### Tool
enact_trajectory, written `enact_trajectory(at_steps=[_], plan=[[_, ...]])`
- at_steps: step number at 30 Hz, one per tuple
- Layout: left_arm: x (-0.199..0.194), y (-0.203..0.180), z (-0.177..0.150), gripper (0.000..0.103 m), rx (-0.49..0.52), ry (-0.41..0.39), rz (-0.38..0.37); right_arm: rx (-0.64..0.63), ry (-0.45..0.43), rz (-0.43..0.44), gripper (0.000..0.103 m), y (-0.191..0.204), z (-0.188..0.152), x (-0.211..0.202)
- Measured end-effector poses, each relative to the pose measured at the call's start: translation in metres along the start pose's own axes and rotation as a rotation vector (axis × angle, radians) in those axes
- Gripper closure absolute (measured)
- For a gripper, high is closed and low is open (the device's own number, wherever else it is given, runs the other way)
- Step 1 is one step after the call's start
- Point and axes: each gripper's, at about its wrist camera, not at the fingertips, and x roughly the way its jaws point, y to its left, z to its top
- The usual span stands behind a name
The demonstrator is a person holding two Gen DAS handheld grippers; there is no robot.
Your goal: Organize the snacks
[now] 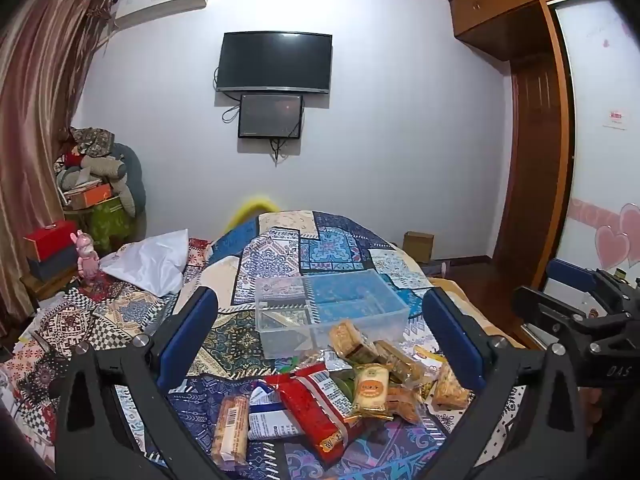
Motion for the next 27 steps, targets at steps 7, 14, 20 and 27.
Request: enact_trajectory(at_steps=[7, 14, 20, 27], plan=[[-0.0044, -0.0035, 0.0021, 0.0, 0.005, 0.0, -0.011, -0.003, 0.003, 0.002, 0.0, 0.001, -0.0005, -0.0003], [-0.0007, -0.0034, 0.0033, 0.0, -0.003, 0.004, -0.018, 0.0, -0.003, 0.0, 0.0, -0.0002, -0.0006, -0.0025], [0.0008, -0.0023, -0.0002, 0.0, -0.005, 0.008, -0.02, 0.001, -0.005, 0.002, 0.0, 0.0022, -0.0012, -0.0023], [0.0016, -0.0021, -0.0001, 0.0, 0.001, 0.01, -0.019, 0.001, -0.006, 0.005, 0.0, 0.0019, 0.0009, -0.0028]])
